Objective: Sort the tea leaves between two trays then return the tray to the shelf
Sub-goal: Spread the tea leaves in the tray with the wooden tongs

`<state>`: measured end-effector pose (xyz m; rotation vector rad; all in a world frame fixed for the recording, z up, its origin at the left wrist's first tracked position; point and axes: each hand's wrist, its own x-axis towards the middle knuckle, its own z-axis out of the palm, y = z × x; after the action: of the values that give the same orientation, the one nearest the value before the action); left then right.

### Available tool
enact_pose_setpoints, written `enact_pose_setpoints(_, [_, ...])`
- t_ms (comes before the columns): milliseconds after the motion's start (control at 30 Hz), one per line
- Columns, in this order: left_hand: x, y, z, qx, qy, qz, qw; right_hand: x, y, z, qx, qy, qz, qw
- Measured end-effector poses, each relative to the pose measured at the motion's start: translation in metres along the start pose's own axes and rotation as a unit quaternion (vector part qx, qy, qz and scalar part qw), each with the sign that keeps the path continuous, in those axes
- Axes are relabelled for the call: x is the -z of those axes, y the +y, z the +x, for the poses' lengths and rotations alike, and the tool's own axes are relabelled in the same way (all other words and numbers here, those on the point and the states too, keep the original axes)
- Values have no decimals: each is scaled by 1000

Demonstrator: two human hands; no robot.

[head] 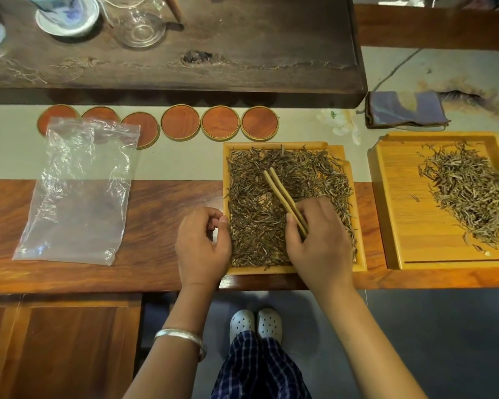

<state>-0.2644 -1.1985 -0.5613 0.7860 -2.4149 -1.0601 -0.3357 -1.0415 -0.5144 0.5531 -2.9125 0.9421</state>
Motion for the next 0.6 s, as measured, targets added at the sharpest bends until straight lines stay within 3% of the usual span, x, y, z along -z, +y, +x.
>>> enact_pose_setpoints(167, [0,0,0,-5,0,1,1000,-10,-16,-8,61,-35,-16,997])
enact_pose_setpoints(433, [0,0,0,2,-1,12,1000,-10,-14,-22,86,-30,-35,995])
enact_pose_setpoints(600, [0,0,0,-1,2,10,1000,-3,-9,-26,50,-38,-7,998])
